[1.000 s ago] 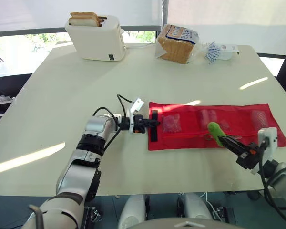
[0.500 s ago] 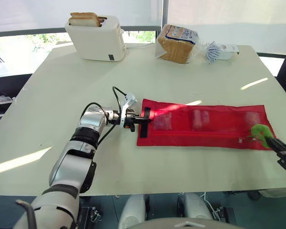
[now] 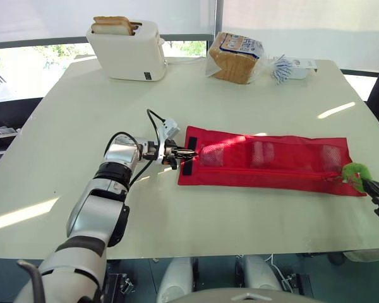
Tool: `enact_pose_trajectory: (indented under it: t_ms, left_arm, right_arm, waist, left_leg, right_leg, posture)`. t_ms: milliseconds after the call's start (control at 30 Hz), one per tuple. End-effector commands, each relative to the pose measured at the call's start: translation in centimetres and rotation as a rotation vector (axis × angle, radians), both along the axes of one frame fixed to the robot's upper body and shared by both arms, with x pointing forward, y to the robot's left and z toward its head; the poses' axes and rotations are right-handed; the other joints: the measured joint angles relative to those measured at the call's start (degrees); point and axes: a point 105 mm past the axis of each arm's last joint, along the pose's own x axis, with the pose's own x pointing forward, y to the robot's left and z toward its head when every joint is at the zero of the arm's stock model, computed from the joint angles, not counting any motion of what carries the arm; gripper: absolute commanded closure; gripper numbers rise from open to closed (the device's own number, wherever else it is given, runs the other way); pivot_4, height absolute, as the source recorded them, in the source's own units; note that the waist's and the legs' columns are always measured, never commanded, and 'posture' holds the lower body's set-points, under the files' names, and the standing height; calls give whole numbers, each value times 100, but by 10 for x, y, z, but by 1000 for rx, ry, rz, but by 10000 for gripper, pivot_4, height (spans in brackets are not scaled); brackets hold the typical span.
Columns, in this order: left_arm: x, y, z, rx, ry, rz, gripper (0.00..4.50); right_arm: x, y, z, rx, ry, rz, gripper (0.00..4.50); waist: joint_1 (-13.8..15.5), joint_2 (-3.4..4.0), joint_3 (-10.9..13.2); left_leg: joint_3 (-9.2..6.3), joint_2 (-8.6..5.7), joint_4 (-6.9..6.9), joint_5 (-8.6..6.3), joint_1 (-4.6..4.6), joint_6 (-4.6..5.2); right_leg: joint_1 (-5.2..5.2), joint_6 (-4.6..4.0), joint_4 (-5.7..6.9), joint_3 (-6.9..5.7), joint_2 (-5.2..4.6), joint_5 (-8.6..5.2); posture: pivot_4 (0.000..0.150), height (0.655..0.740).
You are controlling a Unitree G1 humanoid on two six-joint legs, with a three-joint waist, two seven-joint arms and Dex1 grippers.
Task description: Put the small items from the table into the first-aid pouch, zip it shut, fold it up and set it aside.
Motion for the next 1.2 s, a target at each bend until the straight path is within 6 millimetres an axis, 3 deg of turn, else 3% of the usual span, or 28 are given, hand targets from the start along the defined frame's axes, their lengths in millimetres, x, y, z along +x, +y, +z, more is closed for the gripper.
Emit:
enact_pose_trajectory:
  t_ms: [33, 200, 600, 1000, 1033, 1133, 1200]
  left_arm:
    - [7, 36, -1, 82, -10, 136, 45000]
    - [6, 35, -2, 85, -8, 131, 45000]
    - [6, 33, -2, 88, -4, 127, 45000]
    - [5, 34, -5, 92, -1, 128, 45000]
    - [5, 34, -5, 91, 0, 129, 45000]
    - [5, 33, -6, 90, 1, 126, 45000]
    - [5, 32, -7, 90, 2, 123, 45000]
  right_arm:
    - [-25, -71, 30, -158, -40, -311, 44784]
    - [-31, -86, 31, -180, -22, -375, 44784]
    - [-33, -87, 35, -200, -52, -378, 44784]
    - [-50, -123, 42, -245, -76, -574, 44784]
    - [-49, -122, 43, -241, -83, -562, 44784]
    - [-33, -93, 45, -172, -135, -410, 44784]
    - [-22, -58, 42, -105, -138, -240, 44784]
  waist:
    - [2, 0, 0]
    - [18, 0, 0]
    - [15, 0, 1]
    - [7, 1, 1]
    - [8, 1, 1]
    - [6, 3, 2]
    - [7, 4, 3]
  left_leg:
    - [0, 0, 0, 0, 0, 0]
    - [0, -1, 0, 0, -3, 0]
    - [0, -2, 0, 0, -4, 0]
    - [0, -3, 1, 0, -4, 1]
    - [0, -3, 1, 0, -4, 0]
    - [0, -3, 1, 0, -4, 0]
    - [0, -2, 0, 0, -4, 1]
  right_leg:
    - [0, 0, 0, 0, 0, 0]
    - [0, 0, -1, -1, -1, 0]
    - [0, 0, -2, -1, -1, 0]
    - [0, 0, -2, 0, -1, 0]
    - [0, 0, -2, 0, -1, 0]
    - [0, 0, -2, 0, -1, 0]
    - [0, 0, -1, 0, -1, 0]
  posture:
    - [1500, 7400]
    - [1500, 7400]
    - [1500, 7400]
    - [1500, 7400]
    - [1500, 7400]
    - [1500, 7400]
    - [1500, 7400]
